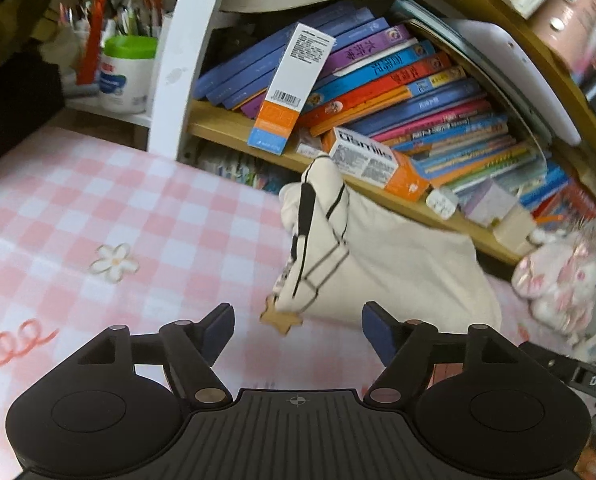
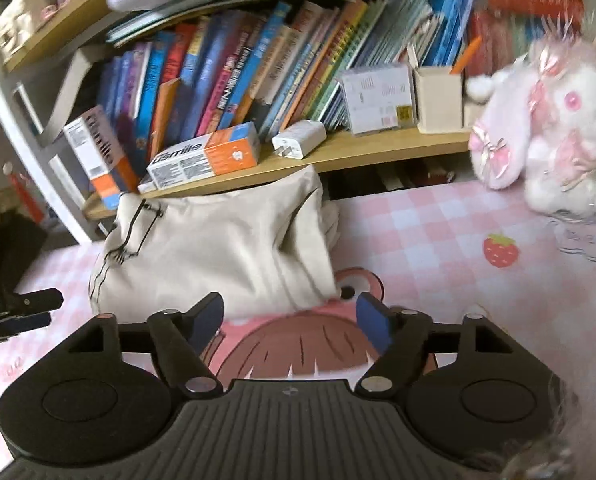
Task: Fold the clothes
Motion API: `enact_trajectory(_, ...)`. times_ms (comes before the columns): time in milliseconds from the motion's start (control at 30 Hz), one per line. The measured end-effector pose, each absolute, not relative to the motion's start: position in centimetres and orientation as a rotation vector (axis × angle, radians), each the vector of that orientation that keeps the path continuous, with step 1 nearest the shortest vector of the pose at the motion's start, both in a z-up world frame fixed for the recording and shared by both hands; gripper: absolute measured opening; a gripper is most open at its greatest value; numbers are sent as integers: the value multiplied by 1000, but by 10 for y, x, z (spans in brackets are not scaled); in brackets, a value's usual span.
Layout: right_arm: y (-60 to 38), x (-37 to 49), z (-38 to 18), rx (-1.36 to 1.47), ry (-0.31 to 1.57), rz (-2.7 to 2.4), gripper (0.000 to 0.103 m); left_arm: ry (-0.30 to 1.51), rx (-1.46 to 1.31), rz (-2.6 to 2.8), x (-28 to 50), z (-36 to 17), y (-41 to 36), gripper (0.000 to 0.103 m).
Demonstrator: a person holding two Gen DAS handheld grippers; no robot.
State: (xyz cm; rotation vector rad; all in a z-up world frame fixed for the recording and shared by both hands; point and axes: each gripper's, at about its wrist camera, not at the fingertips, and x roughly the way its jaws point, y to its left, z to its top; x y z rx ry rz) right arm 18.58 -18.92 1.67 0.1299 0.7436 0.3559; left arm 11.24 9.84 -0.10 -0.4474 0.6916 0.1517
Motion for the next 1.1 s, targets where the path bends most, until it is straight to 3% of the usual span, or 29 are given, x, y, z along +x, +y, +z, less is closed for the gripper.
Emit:
enact_trajectory(400,-174,107,26,29,684,268,92,674,-196,192,58,14,49,93)
enact_trajectory(533,-173,89,30,23,667,243,99,662,-156,190,45,18,40,95)
enact_trajectory(1100,-165,59,30,-14,664,235,102,670,-129,177,25,20,30,100)
